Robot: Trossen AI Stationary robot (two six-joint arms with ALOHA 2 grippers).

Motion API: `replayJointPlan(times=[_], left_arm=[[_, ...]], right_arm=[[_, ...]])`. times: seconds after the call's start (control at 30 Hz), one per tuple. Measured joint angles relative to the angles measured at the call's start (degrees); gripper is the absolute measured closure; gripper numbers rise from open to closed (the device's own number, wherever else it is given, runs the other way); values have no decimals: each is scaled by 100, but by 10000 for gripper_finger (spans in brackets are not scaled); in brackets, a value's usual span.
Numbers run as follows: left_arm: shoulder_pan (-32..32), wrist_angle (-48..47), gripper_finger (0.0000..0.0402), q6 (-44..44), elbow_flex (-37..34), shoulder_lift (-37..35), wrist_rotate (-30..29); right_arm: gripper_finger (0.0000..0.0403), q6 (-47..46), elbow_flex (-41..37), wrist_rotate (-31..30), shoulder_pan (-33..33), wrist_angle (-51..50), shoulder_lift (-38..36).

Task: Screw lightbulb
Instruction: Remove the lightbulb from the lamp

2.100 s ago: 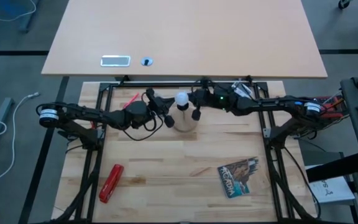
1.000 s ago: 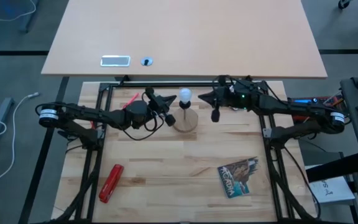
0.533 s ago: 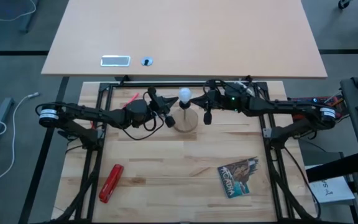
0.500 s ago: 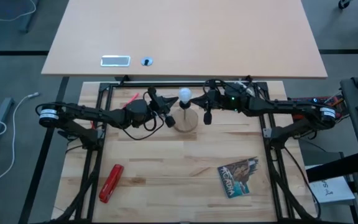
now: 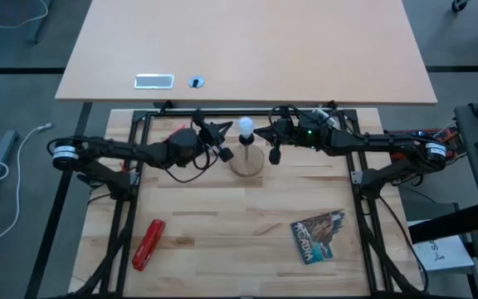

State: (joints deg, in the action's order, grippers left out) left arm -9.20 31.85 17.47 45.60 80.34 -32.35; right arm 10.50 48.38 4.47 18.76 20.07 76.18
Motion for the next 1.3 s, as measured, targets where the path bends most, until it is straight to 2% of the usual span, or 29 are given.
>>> replayJointPlan(times=[0.07, 0.17, 0.23, 0.7, 0.97, 1.07, 1.3], left_arm=[[-152, -21, 402, 29, 0, 0, 280], [-353, -30, 402, 22, 0, 0, 1153], [-384, 45, 402, 22, 2, 44, 1482], [-384, 62, 401, -47, 389, 617, 1618], [-256, 0, 401, -118, 365, 497, 1478], [-144, 7, 402, -147, 365, 449, 1649], [19, 48, 402, -226, 365, 440, 1576]], right_arm=[[403, 0, 0, -2, 0, -5, 0], [403, 7, 0, -5, 0, -6, 0], [403, 13, 0, -5, 0, -6, 0], [403, 103, 0, -170, 2, -4, -7], [403, 155, 0, -391, 55, -8, -9], [403, 214, 9, -619, 70, -6, -7], [403, 241, 9, -621, 81, -44, 2]])
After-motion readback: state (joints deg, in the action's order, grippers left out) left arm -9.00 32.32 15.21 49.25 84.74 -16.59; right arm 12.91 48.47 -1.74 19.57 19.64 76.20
